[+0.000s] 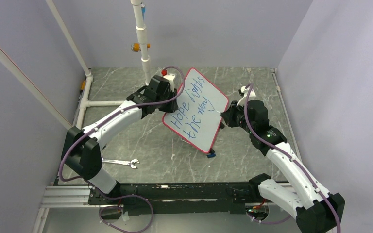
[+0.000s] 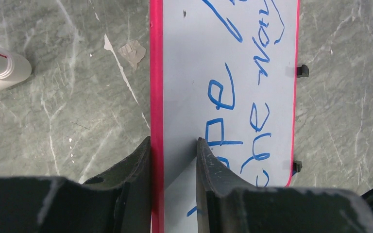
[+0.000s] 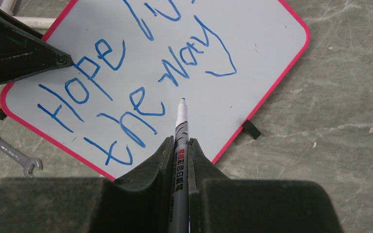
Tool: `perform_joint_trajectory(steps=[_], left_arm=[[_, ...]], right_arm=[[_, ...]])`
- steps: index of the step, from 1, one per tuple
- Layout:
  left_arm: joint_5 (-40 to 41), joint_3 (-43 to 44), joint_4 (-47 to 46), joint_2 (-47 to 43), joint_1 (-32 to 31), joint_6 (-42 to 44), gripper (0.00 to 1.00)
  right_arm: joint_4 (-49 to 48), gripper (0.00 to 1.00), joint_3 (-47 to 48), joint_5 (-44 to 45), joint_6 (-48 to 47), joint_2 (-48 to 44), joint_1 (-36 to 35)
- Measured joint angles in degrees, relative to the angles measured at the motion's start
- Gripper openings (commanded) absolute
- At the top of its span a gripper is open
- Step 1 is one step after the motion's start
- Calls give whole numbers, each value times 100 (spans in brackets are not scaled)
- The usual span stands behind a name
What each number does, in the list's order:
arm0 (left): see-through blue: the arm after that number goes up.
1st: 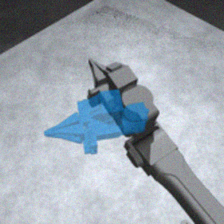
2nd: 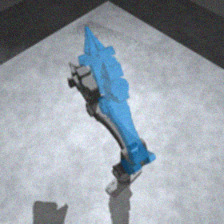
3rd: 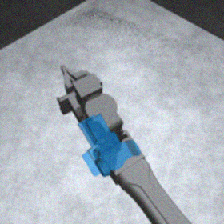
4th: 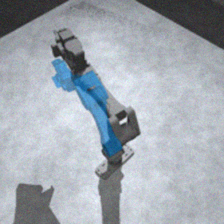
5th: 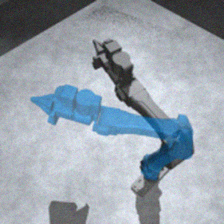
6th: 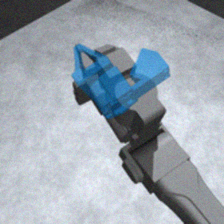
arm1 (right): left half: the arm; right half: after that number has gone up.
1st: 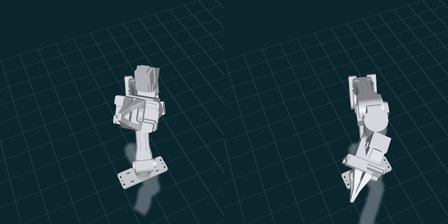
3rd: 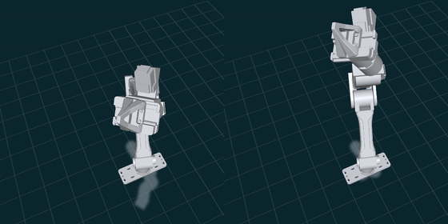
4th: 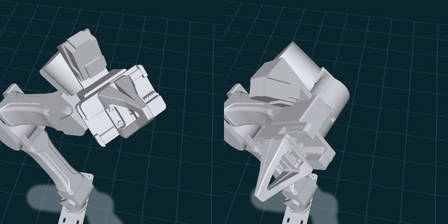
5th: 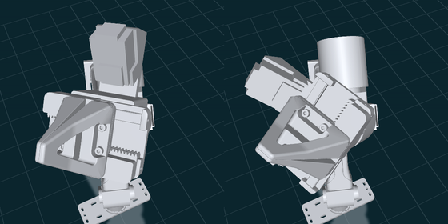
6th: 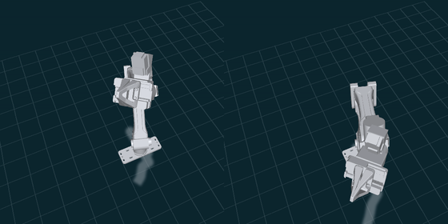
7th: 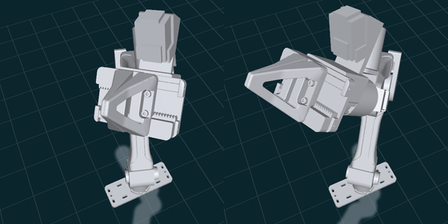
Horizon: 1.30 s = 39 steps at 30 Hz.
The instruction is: Write a sentence on the whiteboard
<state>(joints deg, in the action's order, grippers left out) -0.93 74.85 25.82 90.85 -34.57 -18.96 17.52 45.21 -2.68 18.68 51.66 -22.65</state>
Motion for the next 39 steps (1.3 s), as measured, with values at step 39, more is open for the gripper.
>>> perform_joint_trajectory(steps=[39], left_arm=[[984, 986, 1912, 105, -702, 975, 60]], right_arm=[[-2, 0, -26, -81, 44, -2, 0]])
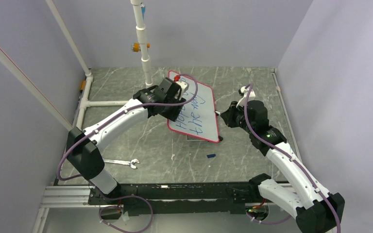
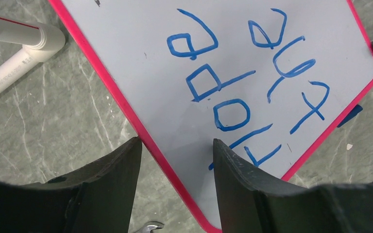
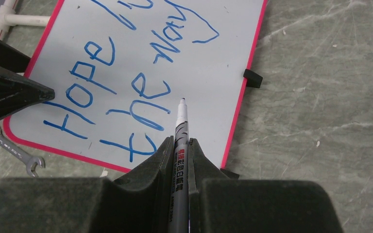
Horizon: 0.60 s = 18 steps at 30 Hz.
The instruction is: Write a sentence on the whiteboard
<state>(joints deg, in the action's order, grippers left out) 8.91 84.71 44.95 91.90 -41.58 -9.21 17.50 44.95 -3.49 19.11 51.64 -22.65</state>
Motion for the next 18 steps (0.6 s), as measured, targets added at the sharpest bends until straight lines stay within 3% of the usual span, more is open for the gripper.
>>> perform_joint_trajectory(steps=[18], left_arm=[[278, 881, 654, 61, -271, 321, 63]], right_arm=[[13, 0, 4, 68, -9, 0, 0]])
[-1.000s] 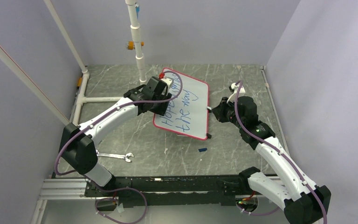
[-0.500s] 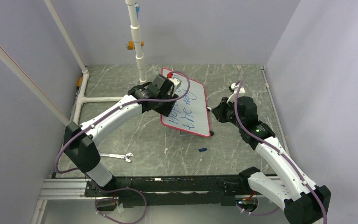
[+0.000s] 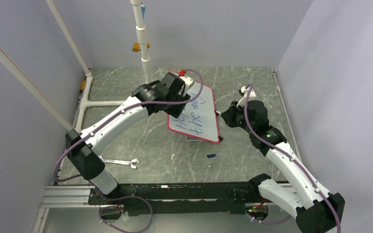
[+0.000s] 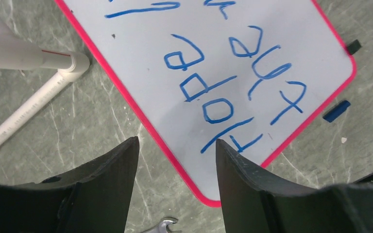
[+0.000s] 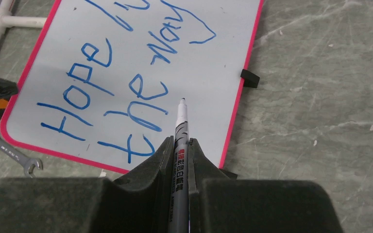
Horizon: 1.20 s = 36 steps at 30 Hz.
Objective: Write a sentence on the whiteboard
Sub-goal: Write a sentence on the whiteboard, then close the whiteboard marker at the center of the board.
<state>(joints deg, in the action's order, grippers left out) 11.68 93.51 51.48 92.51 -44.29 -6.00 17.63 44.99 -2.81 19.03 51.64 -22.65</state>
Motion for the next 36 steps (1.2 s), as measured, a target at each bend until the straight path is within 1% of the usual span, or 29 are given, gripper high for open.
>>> perform_joint_trajectory(steps=[3, 6, 13, 20, 23, 27, 32, 36], left_arm=[[101, 83, 17, -90, -219, 138, 62], [173, -46, -31, -273, -579, 352, 62], [-33, -1252, -540, -925, -1696, 745, 59], [-433, -2173, -1408, -846, -2472, 831, 56], [-533, -2208, -1834, -474, -2743, 831, 55], [-673, -2081, -2247, 356, -2909, 835, 53], [-734, -1749, -2358, 1362, -2900, 833, 52], [-732, -1346, -2317, 1921, -2898, 815, 53]], right_arm=[[66, 0, 39, 87, -9, -2, 0], [186, 0, 127, 188, -17, -22, 0], [535, 0, 422, 730, -55, -225, 0], [861, 0, 841, 1147, -63, -348, 9], [1021, 0, 1003, 1340, -57, -437, 22], [1237, 0, 1366, 1714, -61, -485, 57], [1276, 0, 1974, 1969, -83, -483, 83], [1266, 0, 2253, 2011, -87, -483, 83]])
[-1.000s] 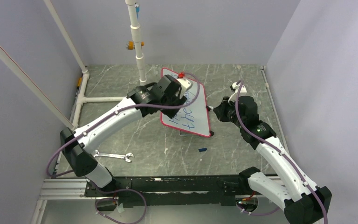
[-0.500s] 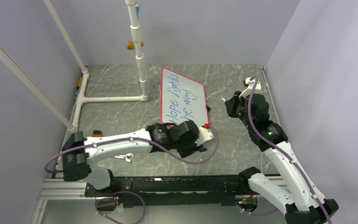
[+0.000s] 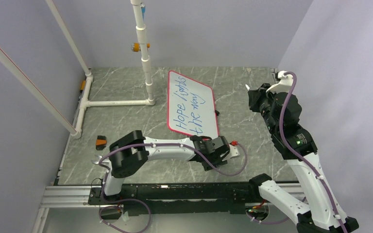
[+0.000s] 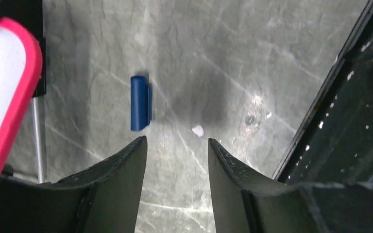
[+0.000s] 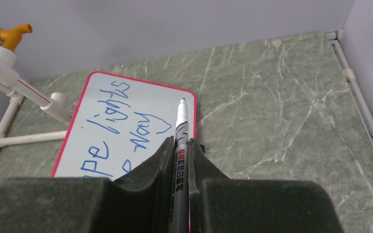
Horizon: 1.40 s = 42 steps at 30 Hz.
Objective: Write a sentence on the whiteboard
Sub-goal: Close the whiteboard marker at the center of the board.
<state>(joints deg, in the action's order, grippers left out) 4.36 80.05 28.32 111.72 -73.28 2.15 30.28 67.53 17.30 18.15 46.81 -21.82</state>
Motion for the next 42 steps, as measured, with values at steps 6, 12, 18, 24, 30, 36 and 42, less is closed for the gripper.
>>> perform_joint_trajectory(steps=[6, 12, 18, 24, 30, 36, 42], left_arm=[[4, 472, 15, 391, 0, -24, 52], [2, 675, 24, 603, 50, -22, 53], [-52, 787, 28, 715, 208, 31, 53], [-66, 885, 164, 743, 302, 155, 52], [-68, 929, 354, 745, 297, 195, 53], [-111, 944, 470, 745, 348, 328, 53], [-225, 1099, 562, 761, 487, 448, 53]], right_arm=[[11, 0, 11, -44, 2, 72, 4], [11, 0, 11, -138, 2, 190, 4], [9, 0, 11, -138, 0, 232, 4], [7, 0, 11, -151, 0, 306, 4], [4, 0, 11, -160, -9, 365, 4], [-7, 0, 11, -240, -17, 400, 4], [-33, 0, 11, -289, -24, 411, 4]])
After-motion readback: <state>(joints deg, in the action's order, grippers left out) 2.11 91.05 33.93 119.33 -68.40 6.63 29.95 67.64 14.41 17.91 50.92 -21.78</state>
